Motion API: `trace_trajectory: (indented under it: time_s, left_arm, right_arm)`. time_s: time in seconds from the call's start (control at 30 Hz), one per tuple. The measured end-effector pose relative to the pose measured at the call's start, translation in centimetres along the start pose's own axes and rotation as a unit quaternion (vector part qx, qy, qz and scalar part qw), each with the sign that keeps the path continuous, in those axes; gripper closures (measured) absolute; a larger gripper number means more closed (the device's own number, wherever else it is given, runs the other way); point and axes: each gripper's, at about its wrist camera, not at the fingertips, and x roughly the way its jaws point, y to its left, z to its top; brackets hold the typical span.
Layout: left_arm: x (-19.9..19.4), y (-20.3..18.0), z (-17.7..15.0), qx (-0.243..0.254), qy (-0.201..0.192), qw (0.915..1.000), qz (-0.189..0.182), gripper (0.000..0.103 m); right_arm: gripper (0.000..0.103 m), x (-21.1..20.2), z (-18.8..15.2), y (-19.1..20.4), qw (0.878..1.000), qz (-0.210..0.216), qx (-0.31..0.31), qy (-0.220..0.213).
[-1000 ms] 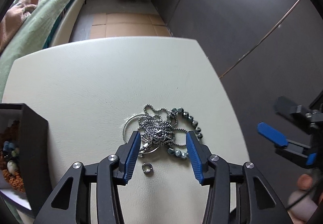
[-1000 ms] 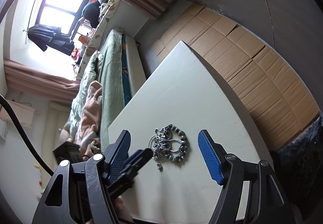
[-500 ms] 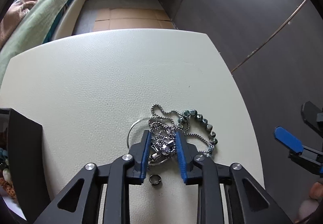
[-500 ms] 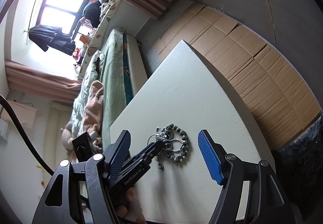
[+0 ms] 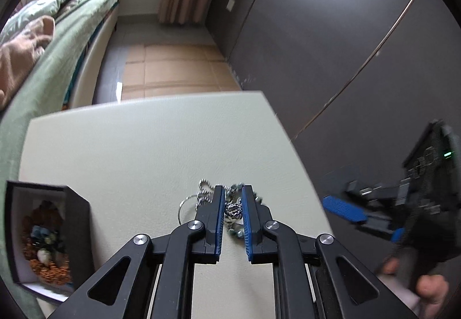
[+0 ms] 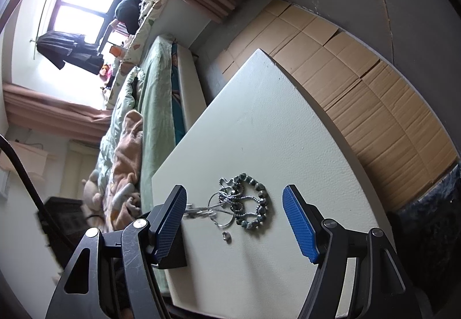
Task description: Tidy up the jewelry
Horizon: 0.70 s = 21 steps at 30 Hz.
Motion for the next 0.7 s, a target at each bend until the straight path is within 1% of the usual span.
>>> trace_trajectory:
  time_s: [0.2, 0.3, 0.37, 0.4, 0.43, 0.6, 0.7]
  left_arm:
    - [-4.8, -0.9, 1.3, 0.011, -0.05, 0.9987, -0.007, 0.091]
    - [-7.6, -1.3, 2.2, 0.017, -0.079, 0.9967, -0.008, 0.091]
    - [-9.2, -1.3, 2.7, 0.019, -0.096, 0.9952, -0.008, 0.091]
    - [-9.7, -1.4, 2.9, 0.02, -0.101, 0.9946, -0.007, 0.091]
    - [-10.7, -1.5, 3.3, 0.021, -0.112, 0.9935, -0.006, 0.103]
    - [-14.1, -1.3, 4.5, 0.026, -0.151, 0.9881, 0.001, 0.103]
    - [-15.5, -1.1, 5.2, 0.028, -0.164, 0.9861, 0.006, 0.103]
  right_arm:
    - [0.034, 0.9, -0.2, 0.2, 1.0, -0.011, -0.009, 0.006]
    - [0.043, 1.5, -0.4, 0.7, 0.999, -0.03, -0.027, 0.008]
    - [0.052, 2.2, -0.5, 1.1, 0.998, -0.047, -0.042, 0.012]
    - [0.054, 2.6, -0.6, 1.4, 0.997, -0.057, -0.053, 0.016]
    - [0.057, 2.9, -0.7, 1.5, 0.996, -0.064, -0.059, 0.019]
    - [0.061, 5.0, -1.5, 2.5, 0.988, -0.106, -0.104, 0.042]
    - [0.064, 6.1, -2.0, 3.0, 0.982, -0.134, -0.126, 0.052]
